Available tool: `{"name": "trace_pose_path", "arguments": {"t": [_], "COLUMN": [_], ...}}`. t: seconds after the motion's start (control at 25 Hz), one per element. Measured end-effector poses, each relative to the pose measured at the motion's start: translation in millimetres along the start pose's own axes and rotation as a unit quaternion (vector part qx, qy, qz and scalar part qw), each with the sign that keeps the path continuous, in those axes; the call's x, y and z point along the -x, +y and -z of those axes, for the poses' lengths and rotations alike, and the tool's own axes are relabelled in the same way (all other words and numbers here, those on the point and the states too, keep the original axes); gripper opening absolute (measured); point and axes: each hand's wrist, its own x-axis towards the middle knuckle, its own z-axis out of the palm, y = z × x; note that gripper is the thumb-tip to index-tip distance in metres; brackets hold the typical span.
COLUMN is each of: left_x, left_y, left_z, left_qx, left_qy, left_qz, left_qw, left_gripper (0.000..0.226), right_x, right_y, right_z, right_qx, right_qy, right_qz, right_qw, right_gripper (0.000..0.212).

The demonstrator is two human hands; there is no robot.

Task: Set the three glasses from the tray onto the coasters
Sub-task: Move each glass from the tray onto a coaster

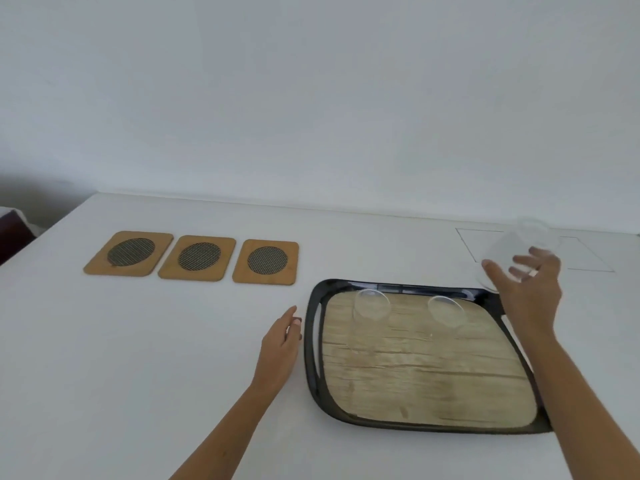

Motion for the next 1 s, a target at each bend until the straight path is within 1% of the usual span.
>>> {"name": "trace_pose_path", "arguments": {"t": [0.08, 0.12, 0.2, 0.28, 0.36, 0.44, 0.52, 0.64, 0.72, 0.84, 1.0], "left_x": [-15, -23, -46, -76, -95, -102, -110, -112, -113, -113, -113], "left_y": [-6, -9, -15, -31, -35, -38, -51, -62, -67, -71, -72], "left_z": [28, 43, 73, 108, 117, 117, 123, 127, 127, 126, 126], "left_qx": [-0.106, -0.170, -0.294, -0.391, -0.446, -0.480, -0.495, -0.499, -0.491, -0.485, -0.483], "left_qy": [0.006, 0.013, 0.011, -0.010, -0.043, -0.072, -0.083, -0.088, -0.084, -0.078, -0.065], "left_qz": [-0.055, -0.097, -0.169, -0.198, -0.195, -0.194, -0.200, -0.201, -0.209, -0.216, -0.218], "left_qw": [0.993, 0.981, 0.941, 0.899, 0.872, 0.853, 0.842, 0.838, 0.841, 0.844, 0.845], "left_gripper": [0.039, 0.039, 0.042, 0.047, 0.056, 0.059, 0.061, 0.060, 0.059, 0.058, 0.057], "right_x": [2, 6, 17, 34, 48, 65, 85, 113, 125, 138, 151], "right_y": [-39, -57, -85, -107, -117, -117, -112, -96, -79, -59, -44], "right_z": [-23, -38, -77, -138, -179, -216, -265, -322, -352, -377, -392], "right_qx": [-0.038, -0.055, -0.068, -0.072, -0.082, -0.083, -0.067, -0.043, -0.038, -0.006, 0.030], "right_qy": [-0.011, -0.018, -0.041, -0.068, -0.092, -0.132, -0.168, -0.226, -0.251, -0.251, -0.219], "right_qz": [0.022, 0.029, 0.044, 0.051, 0.042, 0.024, 0.005, -0.024, -0.053, -0.067, -0.063], "right_qw": [0.999, 0.998, 0.996, 0.994, 0.991, 0.988, 0.983, 0.973, 0.966, 0.966, 0.973], "right_gripper": [0.066, 0.067, 0.068, 0.068, 0.067, 0.066, 0.067, 0.070, 0.071, 0.069, 0.049]}}
